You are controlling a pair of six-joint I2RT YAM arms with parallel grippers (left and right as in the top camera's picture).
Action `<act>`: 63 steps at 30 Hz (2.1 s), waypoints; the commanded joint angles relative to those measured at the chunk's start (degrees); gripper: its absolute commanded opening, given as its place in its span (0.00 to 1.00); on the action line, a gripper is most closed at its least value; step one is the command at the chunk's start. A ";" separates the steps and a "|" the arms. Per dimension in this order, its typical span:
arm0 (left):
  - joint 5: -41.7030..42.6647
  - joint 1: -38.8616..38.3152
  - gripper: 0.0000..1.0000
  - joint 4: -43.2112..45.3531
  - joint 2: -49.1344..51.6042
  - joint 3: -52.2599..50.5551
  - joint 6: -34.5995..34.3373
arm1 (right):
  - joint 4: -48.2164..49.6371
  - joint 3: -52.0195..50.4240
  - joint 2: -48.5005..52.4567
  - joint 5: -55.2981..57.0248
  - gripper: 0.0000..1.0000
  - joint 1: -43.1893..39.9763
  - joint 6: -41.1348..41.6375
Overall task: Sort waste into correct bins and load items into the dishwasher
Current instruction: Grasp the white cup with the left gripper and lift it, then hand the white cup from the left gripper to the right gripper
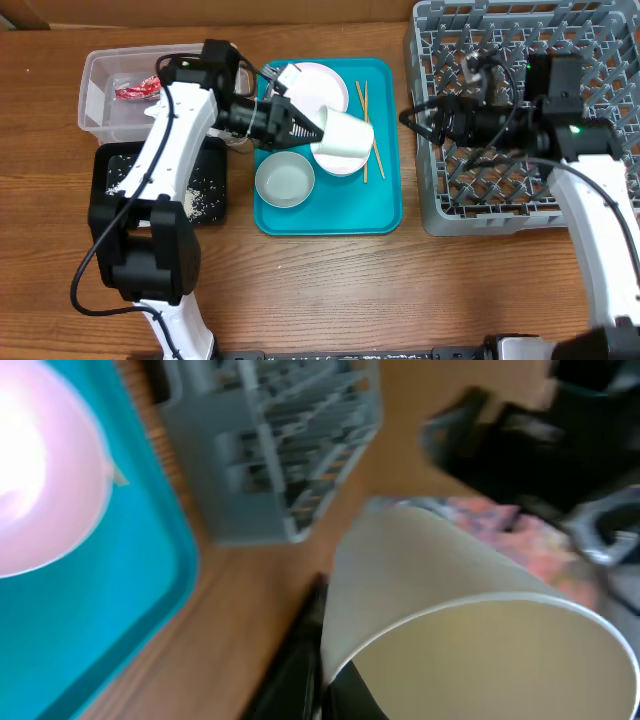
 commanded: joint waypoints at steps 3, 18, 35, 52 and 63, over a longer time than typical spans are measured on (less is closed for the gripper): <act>15.47 0.79 0.04 -0.11 0.17 1.01 3.45 | 6.19 1.16 2.73 -16.98 1.00 2.62 -0.15; 18.58 0.66 0.04 -1.66 0.17 1.01 3.41 | 17.59 1.16 2.99 -12.61 0.91 12.79 0.33; 18.58 0.13 0.04 -1.68 0.17 1.01 3.41 | 24.81 1.16 2.99 -12.63 0.82 12.96 3.30; 18.56 0.13 0.04 -1.62 0.17 1.01 3.37 | 22.51 1.16 3.06 -12.63 0.78 13.03 3.23; 18.53 0.13 0.04 -1.64 0.17 1.01 3.39 | 22.77 1.16 3.10 -11.76 0.59 14.56 3.23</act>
